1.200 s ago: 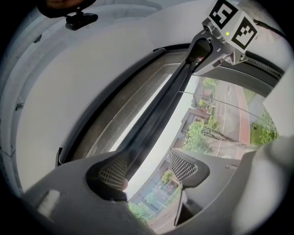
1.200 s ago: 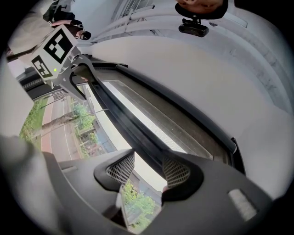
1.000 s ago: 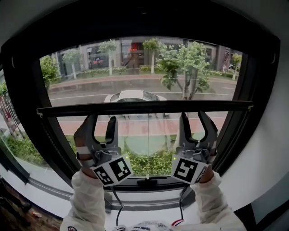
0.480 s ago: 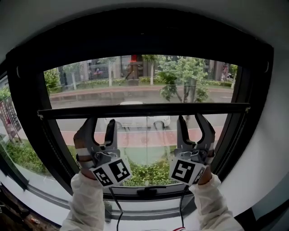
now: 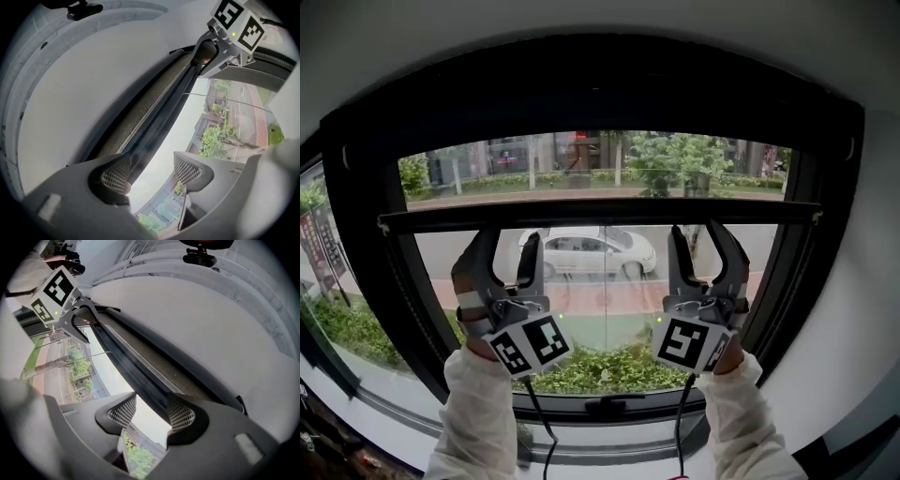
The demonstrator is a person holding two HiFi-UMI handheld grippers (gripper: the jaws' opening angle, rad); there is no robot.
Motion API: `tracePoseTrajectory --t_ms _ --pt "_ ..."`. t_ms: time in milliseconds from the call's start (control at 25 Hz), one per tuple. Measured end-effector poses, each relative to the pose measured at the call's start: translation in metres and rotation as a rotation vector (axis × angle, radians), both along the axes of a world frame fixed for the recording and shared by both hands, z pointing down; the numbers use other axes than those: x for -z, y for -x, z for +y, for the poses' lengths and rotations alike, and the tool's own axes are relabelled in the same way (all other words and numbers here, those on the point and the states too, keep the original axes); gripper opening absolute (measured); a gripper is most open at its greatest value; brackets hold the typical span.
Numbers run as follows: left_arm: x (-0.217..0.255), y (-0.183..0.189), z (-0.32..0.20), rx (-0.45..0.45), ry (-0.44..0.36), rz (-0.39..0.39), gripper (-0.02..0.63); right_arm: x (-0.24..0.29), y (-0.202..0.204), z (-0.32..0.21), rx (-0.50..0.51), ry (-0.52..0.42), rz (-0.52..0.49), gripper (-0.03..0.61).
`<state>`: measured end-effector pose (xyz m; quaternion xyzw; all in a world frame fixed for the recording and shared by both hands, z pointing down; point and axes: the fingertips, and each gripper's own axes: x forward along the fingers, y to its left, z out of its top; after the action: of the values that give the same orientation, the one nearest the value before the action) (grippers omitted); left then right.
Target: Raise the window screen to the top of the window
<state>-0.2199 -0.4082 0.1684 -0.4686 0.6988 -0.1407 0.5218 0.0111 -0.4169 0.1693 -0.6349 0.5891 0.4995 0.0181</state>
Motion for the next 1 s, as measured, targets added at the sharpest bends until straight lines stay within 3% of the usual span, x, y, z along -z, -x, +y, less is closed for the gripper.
tracePoseTrajectory --t_ms 1000 --pt "0.076 0.002 -0.003 0.031 -0.084 -0.013 0.295 0.074 0.003 -0.002 0.001 -0.077 0.016 0.199"
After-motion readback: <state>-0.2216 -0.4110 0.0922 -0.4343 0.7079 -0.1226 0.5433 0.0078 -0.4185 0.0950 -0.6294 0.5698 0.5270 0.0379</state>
